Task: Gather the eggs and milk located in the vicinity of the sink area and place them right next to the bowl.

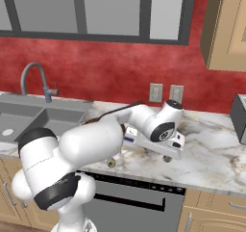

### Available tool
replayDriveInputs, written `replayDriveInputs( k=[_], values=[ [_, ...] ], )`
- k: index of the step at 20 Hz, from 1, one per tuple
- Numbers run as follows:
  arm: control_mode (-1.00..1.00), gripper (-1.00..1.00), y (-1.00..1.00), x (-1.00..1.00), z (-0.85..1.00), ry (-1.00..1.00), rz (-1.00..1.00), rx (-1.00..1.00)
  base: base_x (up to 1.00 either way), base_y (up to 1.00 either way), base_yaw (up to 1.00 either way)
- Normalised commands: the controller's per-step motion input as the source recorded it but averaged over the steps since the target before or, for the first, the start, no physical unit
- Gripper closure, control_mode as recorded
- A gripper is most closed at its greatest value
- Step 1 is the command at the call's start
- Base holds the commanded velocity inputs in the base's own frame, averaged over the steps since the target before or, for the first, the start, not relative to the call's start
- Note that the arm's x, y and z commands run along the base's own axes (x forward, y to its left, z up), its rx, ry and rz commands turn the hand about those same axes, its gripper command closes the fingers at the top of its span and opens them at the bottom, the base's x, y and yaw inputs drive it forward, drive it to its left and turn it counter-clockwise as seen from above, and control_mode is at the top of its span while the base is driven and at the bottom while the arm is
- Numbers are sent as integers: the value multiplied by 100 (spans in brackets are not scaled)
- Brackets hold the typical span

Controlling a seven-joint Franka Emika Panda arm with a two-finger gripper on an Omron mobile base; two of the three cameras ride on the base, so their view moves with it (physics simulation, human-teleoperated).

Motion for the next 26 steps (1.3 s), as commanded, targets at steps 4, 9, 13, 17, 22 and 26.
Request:
replayDriveInputs(
  k=[4, 9, 13, 17, 22, 26],
  values=[
    [-100, -100, 0, 25, -2, 0, -1, -2, 0, 0, 0],
    [-100, -100, -10, 16, -23, 0, 0, -4, 0, 0, 0],
    [-100, -100, -11, 21, -20, 0, 0, -5, 0, 0, 0],
    [-100, -100, -15, 33, -9, 0, 0, -4, 0, 0, 0],
    [-100, -100, -20, 24, -7, 0, 0, 0, 0, 0, 0],
    [-100, -100, -23, 17, -8, -1, 0, 0, 0, 0, 0]
  ],
)
